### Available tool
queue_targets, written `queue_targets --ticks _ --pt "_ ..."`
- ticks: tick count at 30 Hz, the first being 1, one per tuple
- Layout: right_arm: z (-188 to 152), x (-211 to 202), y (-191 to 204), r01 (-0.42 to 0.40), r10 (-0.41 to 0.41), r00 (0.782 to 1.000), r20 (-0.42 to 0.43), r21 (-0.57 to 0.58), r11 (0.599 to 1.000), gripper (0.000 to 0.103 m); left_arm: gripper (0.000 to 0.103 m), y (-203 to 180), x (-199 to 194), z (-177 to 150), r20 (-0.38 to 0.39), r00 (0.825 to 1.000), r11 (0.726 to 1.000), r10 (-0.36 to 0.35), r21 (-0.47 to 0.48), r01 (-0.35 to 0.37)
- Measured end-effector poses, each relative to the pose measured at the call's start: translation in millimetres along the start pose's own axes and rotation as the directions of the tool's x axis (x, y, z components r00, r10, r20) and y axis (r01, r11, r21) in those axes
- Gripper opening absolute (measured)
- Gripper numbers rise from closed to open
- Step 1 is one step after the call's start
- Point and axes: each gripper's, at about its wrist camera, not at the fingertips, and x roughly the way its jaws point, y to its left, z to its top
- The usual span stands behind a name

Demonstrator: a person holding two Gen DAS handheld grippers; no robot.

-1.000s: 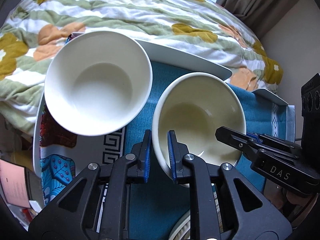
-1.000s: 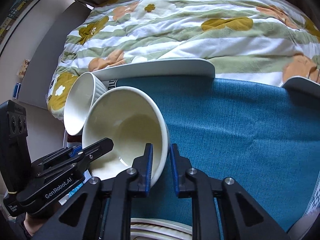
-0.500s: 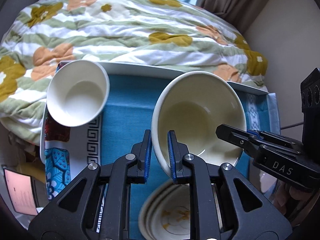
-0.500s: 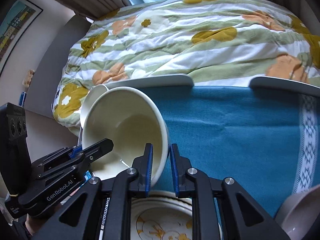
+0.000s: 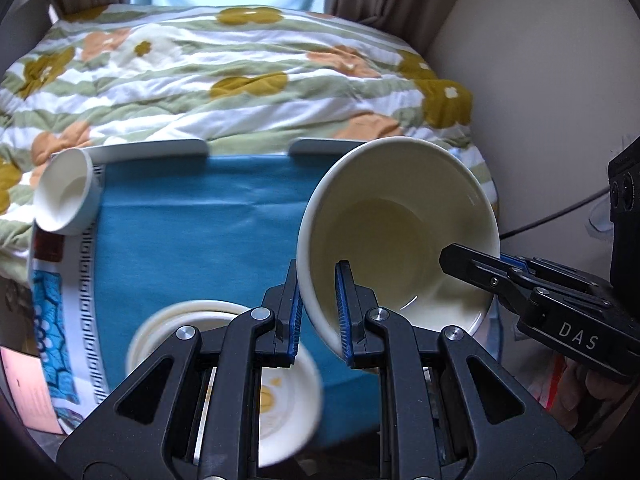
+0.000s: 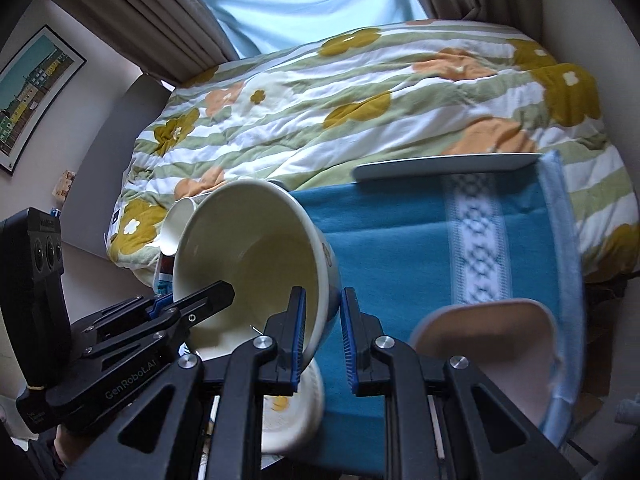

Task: Organize plates and bowls
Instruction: 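Carry the cream bowl with both grippers and lower it into the pink bowl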

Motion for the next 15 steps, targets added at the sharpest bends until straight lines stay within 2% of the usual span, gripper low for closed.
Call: queue_targets --ticks 7,11,15 --pt "-28 -37 -69 0.046 -0.047 0.999 0.010 0.069 0.997 0.016 0.014 -75 26 -18 -0.050 0.998 0.997 -0.045 0.057 0.048" --pt "-47 -42 -98 0.067 -0.068 0.998 0.001 0.141 0.988 0.016 0.014 -102 47 -28 -0.120 0.992 0.990 -0.038 0.128 0.054" --pt "-69 -32 -121 0.073 -0.072 0.997 -0.013 0.241 0.968 0.016 0.014 -115 71 -37 -0.205 0.979 0.976 -0.018 0.209 0.062"
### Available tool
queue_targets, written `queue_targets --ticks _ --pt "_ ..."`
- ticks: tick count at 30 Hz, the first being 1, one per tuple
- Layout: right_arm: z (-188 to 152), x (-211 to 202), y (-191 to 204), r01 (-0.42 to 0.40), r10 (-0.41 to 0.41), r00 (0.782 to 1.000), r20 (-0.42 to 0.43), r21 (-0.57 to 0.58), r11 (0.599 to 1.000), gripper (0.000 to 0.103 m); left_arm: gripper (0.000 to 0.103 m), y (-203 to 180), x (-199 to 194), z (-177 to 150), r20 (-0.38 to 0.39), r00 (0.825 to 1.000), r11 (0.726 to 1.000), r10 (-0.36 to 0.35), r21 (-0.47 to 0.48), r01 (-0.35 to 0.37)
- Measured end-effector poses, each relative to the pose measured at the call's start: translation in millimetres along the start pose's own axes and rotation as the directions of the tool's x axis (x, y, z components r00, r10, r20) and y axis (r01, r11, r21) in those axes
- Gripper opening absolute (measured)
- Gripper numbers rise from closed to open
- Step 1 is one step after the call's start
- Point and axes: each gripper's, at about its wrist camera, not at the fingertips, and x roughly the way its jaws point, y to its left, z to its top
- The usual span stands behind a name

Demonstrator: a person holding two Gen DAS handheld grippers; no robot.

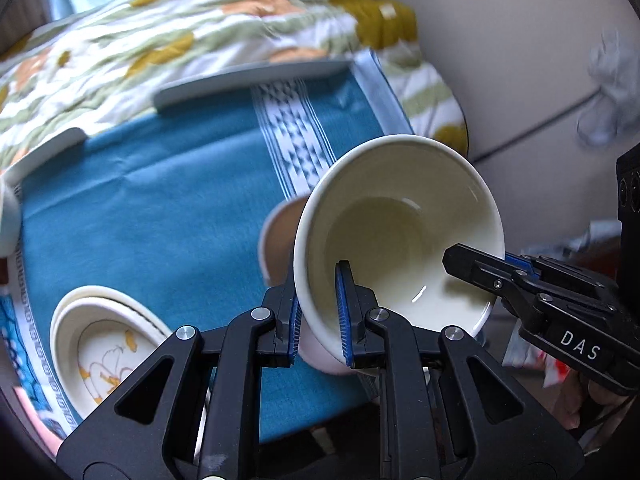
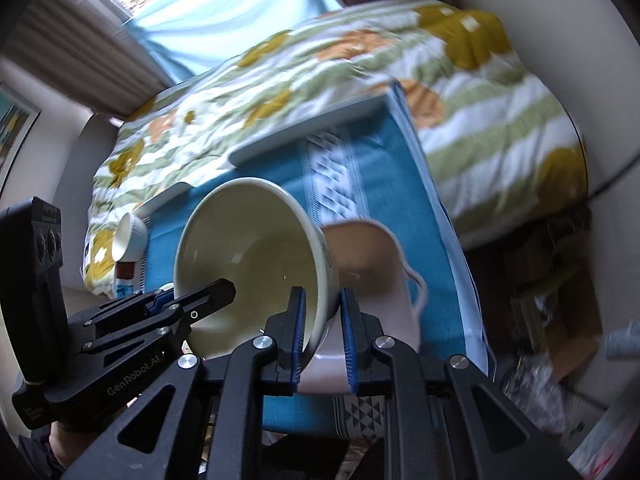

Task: Organize plates and bowls
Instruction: 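Carry the cream bowl with both grippers and lower it into the pink bowl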

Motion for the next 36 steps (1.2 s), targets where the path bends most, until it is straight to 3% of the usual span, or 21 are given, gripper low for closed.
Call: queue_targets --ticks 4,9,19,36 --pt "-12 13 -21 -0.006 0.008 1.000 -0.014 0.094 0.996 0.016 0.014 -8 20 1 -0.061 0.998 0.996 0.019 0.088 -0.014" --pt "-18 33 -19 0.064 -0.061 0.998 -0.033 0.091 0.994 0.016 0.014 -8 42 8 -0.113 0.992 0.985 0.047 0.168 -0.028" --pt "-22 55 -32 0.097 -0.087 0.994 -0.068 0.148 0.984 0.016 0.014 -12 70 12 -0.160 0.981 0.955 0.109 0.289 -0.059" --pt "-19 75 -23 0.172 -0.162 0.980 -0.116 0.078 0.982 0.016 0.014 -11 90 15 -0.165 0.972 0.932 0.165 0.348 -0.099"
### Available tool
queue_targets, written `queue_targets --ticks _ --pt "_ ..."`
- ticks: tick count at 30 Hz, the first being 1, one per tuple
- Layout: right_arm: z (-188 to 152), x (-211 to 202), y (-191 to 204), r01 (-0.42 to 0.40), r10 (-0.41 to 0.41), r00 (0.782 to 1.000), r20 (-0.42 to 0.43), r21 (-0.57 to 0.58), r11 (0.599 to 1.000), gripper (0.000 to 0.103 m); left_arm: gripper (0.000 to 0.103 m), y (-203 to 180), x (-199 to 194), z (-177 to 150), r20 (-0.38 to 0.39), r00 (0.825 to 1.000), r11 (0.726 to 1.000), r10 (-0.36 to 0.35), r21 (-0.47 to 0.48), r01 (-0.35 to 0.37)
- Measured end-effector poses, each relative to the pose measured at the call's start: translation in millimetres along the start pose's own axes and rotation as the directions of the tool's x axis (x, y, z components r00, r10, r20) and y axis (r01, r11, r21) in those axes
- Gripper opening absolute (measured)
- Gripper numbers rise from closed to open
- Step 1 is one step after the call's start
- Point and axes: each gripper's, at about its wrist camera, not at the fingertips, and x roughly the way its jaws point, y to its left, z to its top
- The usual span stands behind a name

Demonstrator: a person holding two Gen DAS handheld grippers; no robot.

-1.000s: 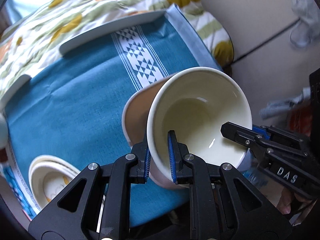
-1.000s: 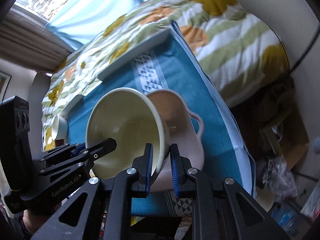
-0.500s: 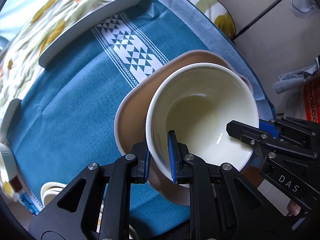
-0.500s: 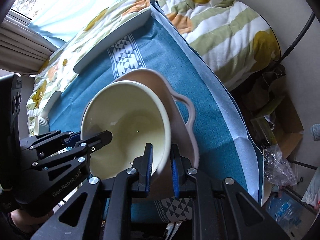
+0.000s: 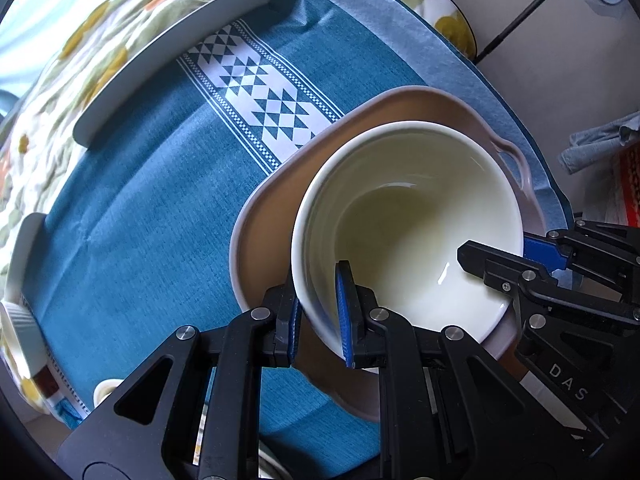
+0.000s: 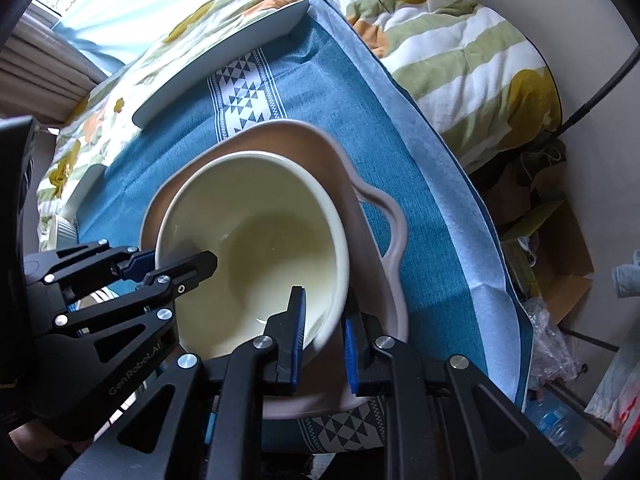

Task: Organize plates and bowls
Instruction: 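Carry the cream bowl with both grippers and lower it into the pink bowl, then open both grippers and lift them off the nested bowls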

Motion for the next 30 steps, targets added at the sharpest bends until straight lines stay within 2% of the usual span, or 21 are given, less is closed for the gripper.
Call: queue_targets --ticks 11,21,26,30 --pt "-1 -6 1 0.012 -0.012 1.000 -0.002 -0.007 1.000 0.016 0.014 -5 1 4 -0.007 1.000 1.000 0.007 0.008 -0.007" --pt "-5 -18 0 -0.004 0.004 1.000 0.015 -0.003 1.000 0.016 0.014 -8 -13 2 0.019 1.000 1.000 0.021 0.000 -0.021" --pt "-10 -39 -3 -0.019 0.020 0.999 0.049 -0.007 1.000 0.016 0.014 -4 -30 -4 0.047 0.999 0.999 0.014 -0.032 -0.012" --pt "-11 -56 4 -0.026 0.031 0.996 0.087 -0.056 0.998 0.016 0.014 -2 -44 -9 0.075 0.997 0.997 0.011 -0.074 -0.006"
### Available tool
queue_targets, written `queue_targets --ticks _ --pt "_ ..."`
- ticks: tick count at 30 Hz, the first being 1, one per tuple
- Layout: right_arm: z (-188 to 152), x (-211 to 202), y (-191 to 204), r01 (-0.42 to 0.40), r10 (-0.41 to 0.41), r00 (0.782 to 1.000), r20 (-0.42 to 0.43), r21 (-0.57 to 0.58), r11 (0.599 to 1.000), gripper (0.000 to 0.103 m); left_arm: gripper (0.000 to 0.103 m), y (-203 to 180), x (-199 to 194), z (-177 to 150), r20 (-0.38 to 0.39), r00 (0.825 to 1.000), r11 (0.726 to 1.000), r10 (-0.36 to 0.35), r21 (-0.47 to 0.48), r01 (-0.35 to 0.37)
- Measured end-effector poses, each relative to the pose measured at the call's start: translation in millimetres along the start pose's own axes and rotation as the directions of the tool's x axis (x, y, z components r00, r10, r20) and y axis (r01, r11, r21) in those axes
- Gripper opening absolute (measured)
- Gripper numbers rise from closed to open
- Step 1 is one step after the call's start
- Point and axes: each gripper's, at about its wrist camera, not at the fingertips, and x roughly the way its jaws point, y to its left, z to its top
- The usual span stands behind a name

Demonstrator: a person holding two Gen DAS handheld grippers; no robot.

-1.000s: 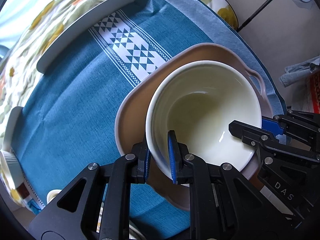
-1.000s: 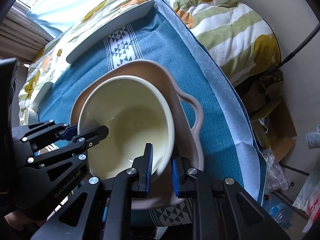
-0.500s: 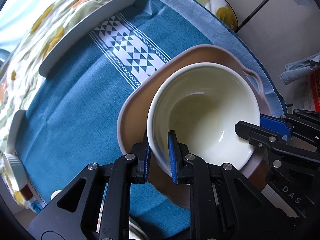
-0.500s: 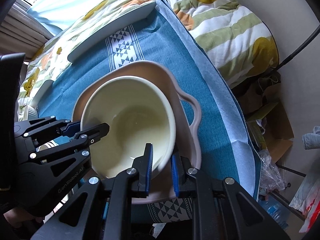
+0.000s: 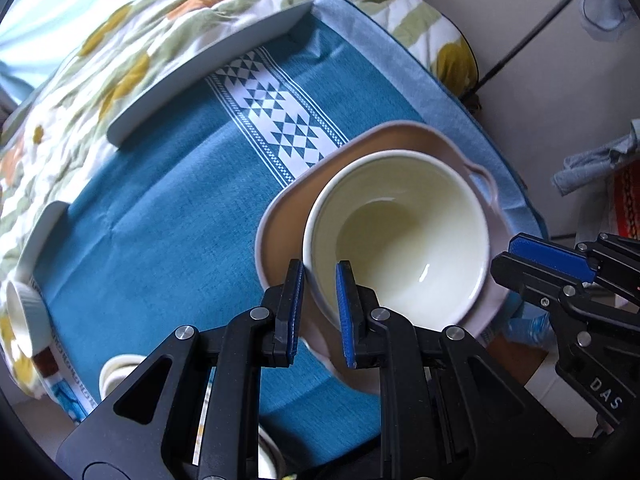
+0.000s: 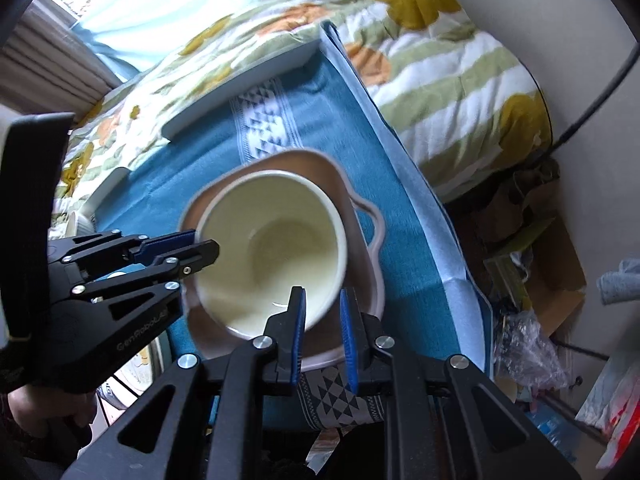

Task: Organize plates and bowls
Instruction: 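Open both grippers and lift them off the nested bowls, then grasp the rim of the small white bowl with both grippers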

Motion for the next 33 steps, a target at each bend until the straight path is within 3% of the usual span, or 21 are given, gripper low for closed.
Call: queue_targets --ticks 5,8,10,11,12,13,14,16,17,18,23,27,30,33 --pt "6 -26 12 -0.025 0.030 0.999 0.046 -0.091 0.996 0.016 0.014 12 -42 -12 0.089 0.996 0.994 0.017 -0.109 -0.007" --pt "16 -41 25 -0.051 0.063 0.996 0.064 -0.176 0.983 0.016 0.020 31 -76 -31 0.158 0.986 0.973 0.048 -0.230 -0.011" --pt "23 -50 40 -0.075 0.095 0.993 0.069 -0.253 0.965 0.016 0.044 42 -92 -42 0.187 0.978 0.951 0.089 -0.308 -0.028" --pt "26 -54 49 -0.085 0.111 0.991 0.071 -0.298 0.951 0.016 0.069 49 -101 -49 0.200 0.972 0.935 0.119 -0.353 -0.042" --pt "28 -56 60 -0.098 0.132 0.988 0.077 -0.345 0.933 0.016 0.081 57 -112 -59 0.221 0.963 0.914 0.153 -0.402 -0.053" --pt "30 -58 71 -0.113 0.155 0.985 0.078 -0.386 0.915 0.017 0.083 63 -121 -67 0.239 0.954 0.897 0.180 -0.439 -0.059" --pt "33 -58 85 -0.133 0.181 0.981 0.072 -0.433 0.892 0.026 0.083 71 -130 -76 0.252 0.945 0.877 0.208 -0.476 -0.067" --pt "37 -57 105 -0.156 0.213 0.975 0.062 -0.490 0.858 0.059 0.086 87 -144 -93 0.251 0.930 0.831 0.267 -0.550 -0.090" --pt "39 -56 117 -0.173 0.233 0.971 0.054 -0.515 0.840 0.085 0.088 97 -150 -103 0.247 0.922 0.803 0.298 -0.587 -0.102" --pt "41 -54 128 -0.186 0.253 0.966 0.052 -0.537 0.822 0.094 0.090 107 -157 -114 0.244 0.913 0.771 0.327 -0.627 -0.109" --pt "49 -42 182 -0.207 0.284 0.959 0.020 -0.639 0.741 0.095 0.100 166 -179 -167 0.178 0.867 0.572 0.466 -0.808 -0.141" --pt "62 -30 237 -0.324 0.396 0.916 -0.061 -0.694 0.643 0.103 0.100 213 -182 -191 0.150 0.854 0.500 0.498 -0.854 -0.142" --pt "70 -15 288 -0.312 0.396 0.915 -0.073 -0.748 0.586 0.102 0.100 256 -181 -207 0.163 0.859 0.471 0.485 -0.877 -0.099" --pt "76 12 341 -0.303 0.366 0.925 -0.104 -0.783 0.543 0.102 0.100 302 -170 -217 0.201 0.875 0.444 0.440 -0.896 -0.018"
